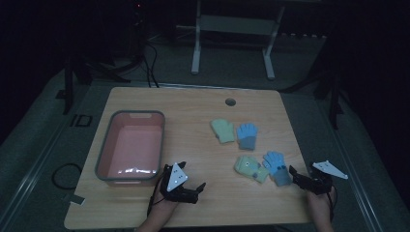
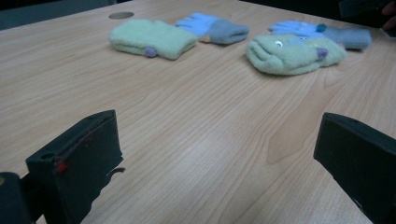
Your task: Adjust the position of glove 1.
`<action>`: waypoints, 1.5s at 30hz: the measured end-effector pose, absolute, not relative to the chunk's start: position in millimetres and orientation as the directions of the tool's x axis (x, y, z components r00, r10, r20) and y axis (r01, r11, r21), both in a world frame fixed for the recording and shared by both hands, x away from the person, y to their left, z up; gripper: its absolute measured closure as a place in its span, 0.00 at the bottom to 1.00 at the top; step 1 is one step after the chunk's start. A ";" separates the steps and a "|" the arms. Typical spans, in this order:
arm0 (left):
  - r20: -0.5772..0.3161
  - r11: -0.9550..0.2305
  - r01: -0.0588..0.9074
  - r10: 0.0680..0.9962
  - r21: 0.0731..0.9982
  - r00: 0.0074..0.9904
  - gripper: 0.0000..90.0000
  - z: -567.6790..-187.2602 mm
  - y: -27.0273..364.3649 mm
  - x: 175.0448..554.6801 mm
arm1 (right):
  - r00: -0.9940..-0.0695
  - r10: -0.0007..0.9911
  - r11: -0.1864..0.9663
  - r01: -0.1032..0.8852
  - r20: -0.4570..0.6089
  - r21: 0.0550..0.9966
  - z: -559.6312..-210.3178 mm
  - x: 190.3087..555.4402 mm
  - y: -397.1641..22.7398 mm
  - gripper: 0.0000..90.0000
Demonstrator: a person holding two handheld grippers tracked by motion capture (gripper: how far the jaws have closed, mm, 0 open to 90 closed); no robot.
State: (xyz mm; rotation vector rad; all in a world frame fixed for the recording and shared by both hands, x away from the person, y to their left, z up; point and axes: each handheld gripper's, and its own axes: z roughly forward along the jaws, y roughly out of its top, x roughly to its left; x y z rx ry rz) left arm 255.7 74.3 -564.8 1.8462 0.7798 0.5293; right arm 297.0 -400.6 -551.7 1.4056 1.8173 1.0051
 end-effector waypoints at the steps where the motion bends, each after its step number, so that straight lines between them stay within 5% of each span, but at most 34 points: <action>1: 0.006 -0.272 0.274 0.720 0.922 0.694 0.01 -564.7 74.2 255.9 | -0.233 0.972 0.143 0.499 -0.027 0.855 -551.9 297.0 -400.3 0.15; 18: 0.005 -0.274 0.272 0.713 0.923 0.702 0.01 -564.7 73.2 255.9 | -0.241 0.969 0.085 0.535 0.056 0.840 -538.9 289.9 -399.4 0.15; 45: 0.005 -0.274 0.271 0.713 0.923 0.701 0.01 -564.8 72.8 255.8 | -0.403 0.915 0.192 0.465 0.013 0.864 -413.9 335.5 -335.4 0.12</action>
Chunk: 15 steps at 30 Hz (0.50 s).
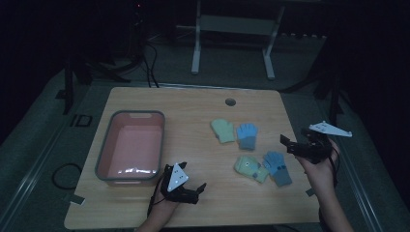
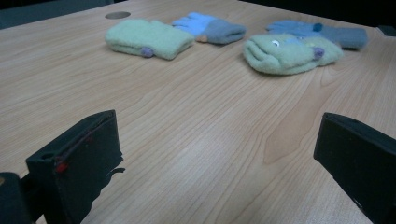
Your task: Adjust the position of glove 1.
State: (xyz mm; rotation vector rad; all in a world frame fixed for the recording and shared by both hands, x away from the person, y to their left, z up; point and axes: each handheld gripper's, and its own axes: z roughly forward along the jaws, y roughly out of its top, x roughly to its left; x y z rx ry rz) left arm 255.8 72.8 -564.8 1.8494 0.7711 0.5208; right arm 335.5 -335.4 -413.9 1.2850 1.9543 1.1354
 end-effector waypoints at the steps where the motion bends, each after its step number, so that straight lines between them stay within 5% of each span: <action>1: 0.005 -0.274 0.271 0.713 0.923 0.701 0.01 -564.8 72.8 255.8 | -0.403 0.915 0.192 0.465 0.013 0.864 -413.9 335.5 -335.4 0.12; 15: -0.007 -0.264 0.277 0.711 0.924 0.704 0.01 -564.8 74.0 256.3 | -0.559 0.829 0.297 0.424 -0.011 0.856 -399.9 367.7 -277.6 0.15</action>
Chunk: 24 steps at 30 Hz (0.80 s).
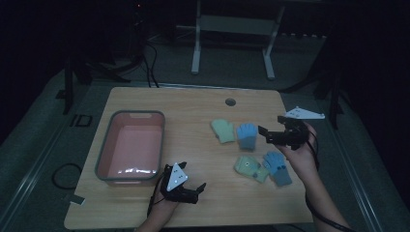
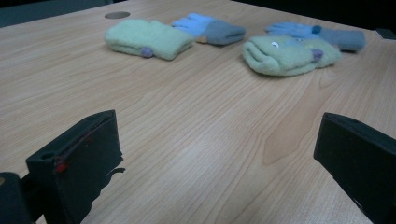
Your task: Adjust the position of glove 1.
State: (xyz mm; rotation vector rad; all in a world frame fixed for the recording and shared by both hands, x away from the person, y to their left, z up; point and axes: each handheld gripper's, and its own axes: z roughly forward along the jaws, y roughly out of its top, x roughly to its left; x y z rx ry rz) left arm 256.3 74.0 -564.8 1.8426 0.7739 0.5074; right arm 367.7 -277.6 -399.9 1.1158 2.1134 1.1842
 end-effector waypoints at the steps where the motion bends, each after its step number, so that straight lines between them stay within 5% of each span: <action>1: -0.009 -0.264 0.277 0.710 0.924 0.704 0.01 -564.8 74.1 256.4 | -0.569 0.823 0.290 0.419 -0.001 0.860 -400.1 369.6 -274.7 0.15; 24: -0.012 -0.264 0.275 0.702 0.925 0.713 0.01 -564.8 74.4 256.2 | -0.640 0.768 0.378 0.479 0.020 0.793 -441.8 423.4 -213.7 0.41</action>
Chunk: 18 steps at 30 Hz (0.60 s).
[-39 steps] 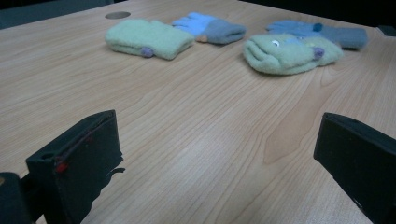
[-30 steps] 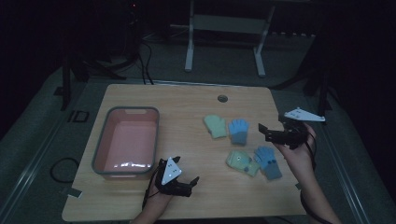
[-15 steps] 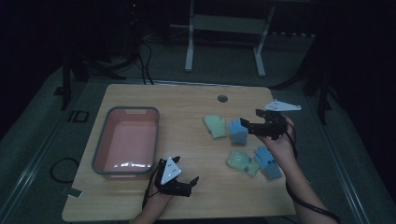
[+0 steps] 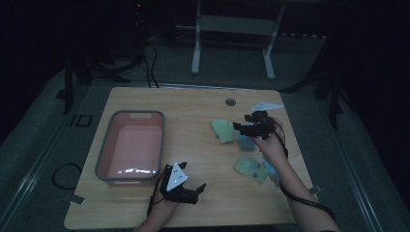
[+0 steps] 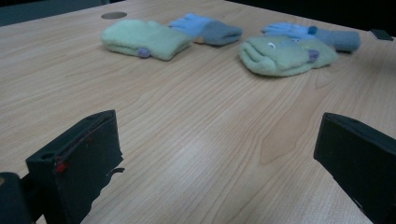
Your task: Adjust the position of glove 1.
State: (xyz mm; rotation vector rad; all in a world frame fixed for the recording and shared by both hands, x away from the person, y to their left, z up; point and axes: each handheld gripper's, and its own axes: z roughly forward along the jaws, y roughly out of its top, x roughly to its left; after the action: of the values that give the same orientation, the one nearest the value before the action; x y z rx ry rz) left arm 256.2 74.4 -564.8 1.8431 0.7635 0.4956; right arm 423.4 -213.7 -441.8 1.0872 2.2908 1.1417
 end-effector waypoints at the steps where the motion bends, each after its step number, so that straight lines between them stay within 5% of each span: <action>1: -0.012 -0.264 0.275 0.701 0.925 0.713 0.01 -564.8 74.4 256.2 | -0.640 0.768 0.385 0.483 0.016 0.787 -444.5 426.0 -211.0 0.41; 18: -0.018 -0.260 0.276 0.697 0.926 0.717 0.01 -564.8 74.9 256.3 | -0.686 0.728 0.494 0.522 -0.003 0.696 -492.4 469.7 -172.4 0.63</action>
State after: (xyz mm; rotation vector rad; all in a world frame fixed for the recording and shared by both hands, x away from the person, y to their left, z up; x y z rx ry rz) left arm 256.3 74.9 -564.8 1.8402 0.7598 0.4863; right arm 469.7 -172.4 -492.4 1.0545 2.4454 0.9882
